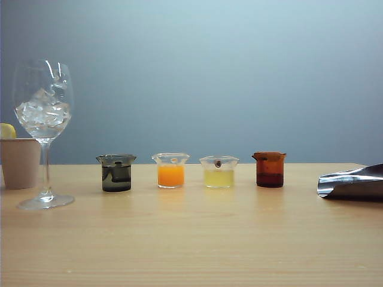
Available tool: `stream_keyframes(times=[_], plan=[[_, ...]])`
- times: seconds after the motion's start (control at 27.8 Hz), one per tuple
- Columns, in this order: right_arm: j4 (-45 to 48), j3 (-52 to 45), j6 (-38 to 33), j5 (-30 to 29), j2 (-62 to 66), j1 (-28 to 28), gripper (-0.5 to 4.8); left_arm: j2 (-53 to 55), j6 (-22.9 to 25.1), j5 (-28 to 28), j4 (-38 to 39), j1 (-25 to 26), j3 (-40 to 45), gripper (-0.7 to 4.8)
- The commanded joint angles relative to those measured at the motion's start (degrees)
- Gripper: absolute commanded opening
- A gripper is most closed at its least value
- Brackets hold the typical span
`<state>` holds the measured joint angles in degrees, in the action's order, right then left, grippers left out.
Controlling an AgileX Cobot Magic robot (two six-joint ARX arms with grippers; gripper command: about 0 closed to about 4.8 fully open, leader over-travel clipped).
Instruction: Pick up the first measuring cup from the left, pour the coconut rum inside into the goblet, and finally put the measuring cup back in its original place.
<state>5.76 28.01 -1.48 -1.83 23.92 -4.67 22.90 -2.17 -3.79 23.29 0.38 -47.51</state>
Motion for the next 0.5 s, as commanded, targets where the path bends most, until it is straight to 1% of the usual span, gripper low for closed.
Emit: stream_keyframes(times=[0.04, 0.18, 0.32, 0.43, 0.5], plan=[[3.56, 1.77, -0.02, -0.55, 4.46, -1.88, -0.02, 3.10, 0.02, -3.21, 3.10, -0.28, -2.84, -0.05], [8.87, 3.96, -0.02, -0.46, 10.73, -5.88, -0.02, 4.94, 0.00, -3.63, 2.82, -0.26, -3.87, -0.05], [9.25, 5.62, -0.02, -0.50, 14.49, -9.22, -0.02, 5.09, 0.00, -4.59, 2.78, -0.28, -3.85, -0.05], [9.90, 6.86, 0.00, 0.24, 17.90, -13.88, -0.02, 5.09, 0.00, -4.59, 2.82, -0.28, -3.87, -0.05], [13.09, 7.17, 0.02, 1.92, 22.01, -19.76, -0.02, 5.09, -0.02, -5.40, 2.80, -0.26, -3.87, -0.05]])
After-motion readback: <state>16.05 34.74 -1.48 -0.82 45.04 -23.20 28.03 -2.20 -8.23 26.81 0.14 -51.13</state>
